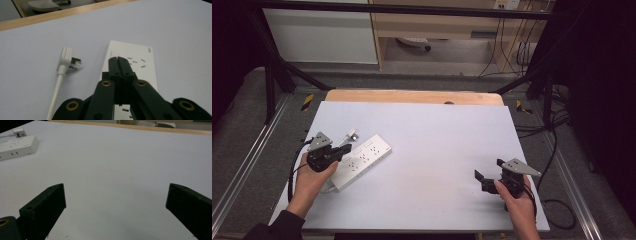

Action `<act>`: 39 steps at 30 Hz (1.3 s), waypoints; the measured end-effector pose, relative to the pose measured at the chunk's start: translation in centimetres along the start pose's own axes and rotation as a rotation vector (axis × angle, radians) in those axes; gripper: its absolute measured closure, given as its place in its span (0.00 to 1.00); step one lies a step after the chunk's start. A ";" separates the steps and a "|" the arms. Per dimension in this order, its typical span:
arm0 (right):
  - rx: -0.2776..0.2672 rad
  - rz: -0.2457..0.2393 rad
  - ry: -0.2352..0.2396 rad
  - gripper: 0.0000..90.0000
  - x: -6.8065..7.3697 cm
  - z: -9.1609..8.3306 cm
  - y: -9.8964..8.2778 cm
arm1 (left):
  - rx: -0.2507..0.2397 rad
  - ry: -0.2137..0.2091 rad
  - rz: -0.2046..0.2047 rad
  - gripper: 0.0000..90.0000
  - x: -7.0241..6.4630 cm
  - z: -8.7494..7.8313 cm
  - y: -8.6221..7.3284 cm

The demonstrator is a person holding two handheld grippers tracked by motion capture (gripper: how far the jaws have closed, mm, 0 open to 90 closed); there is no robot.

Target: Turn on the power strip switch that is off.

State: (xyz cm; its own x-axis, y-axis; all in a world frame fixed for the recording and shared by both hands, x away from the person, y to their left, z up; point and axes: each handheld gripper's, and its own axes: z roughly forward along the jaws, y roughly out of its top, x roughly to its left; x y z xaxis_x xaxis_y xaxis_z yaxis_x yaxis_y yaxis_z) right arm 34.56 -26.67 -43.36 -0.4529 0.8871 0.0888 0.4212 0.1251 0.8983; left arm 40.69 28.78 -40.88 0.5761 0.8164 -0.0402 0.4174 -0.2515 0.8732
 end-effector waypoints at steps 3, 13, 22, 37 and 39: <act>0.001 0.000 0.001 0.04 0.0 0.0 0.0 | -0.018 0.000 -0.005 1.00 0.1 0.1 0.2; 0.001 0.001 0.001 0.04 0.0 0.0 0.0 | -0.061 0.005 -0.005 1.00 0.1 0.1 0.9; 0.001 -0.002 0.000 0.04 0.0 0.0 0.0 | -0.099 0.009 0.003 1.00 0.0 -0.2 1.1; 0.002 0.002 0.000 0.04 0.0 0.0 0.0 | -0.143 0.002 0.013 0.89 -0.2 -0.4 1.2; 0.002 0.002 0.000 0.04 0.0 0.0 0.0 | -0.149 0.001 0.009 0.86 -0.3 -0.4 1.2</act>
State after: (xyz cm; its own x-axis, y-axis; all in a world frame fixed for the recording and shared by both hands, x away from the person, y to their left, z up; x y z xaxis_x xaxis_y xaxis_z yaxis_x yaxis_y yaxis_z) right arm 34.57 -26.70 -43.41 -0.4519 0.8875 0.0908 0.4239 0.1241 0.8972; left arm 40.76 28.48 -39.57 0.5786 0.8150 -0.0322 0.3038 -0.1787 0.9358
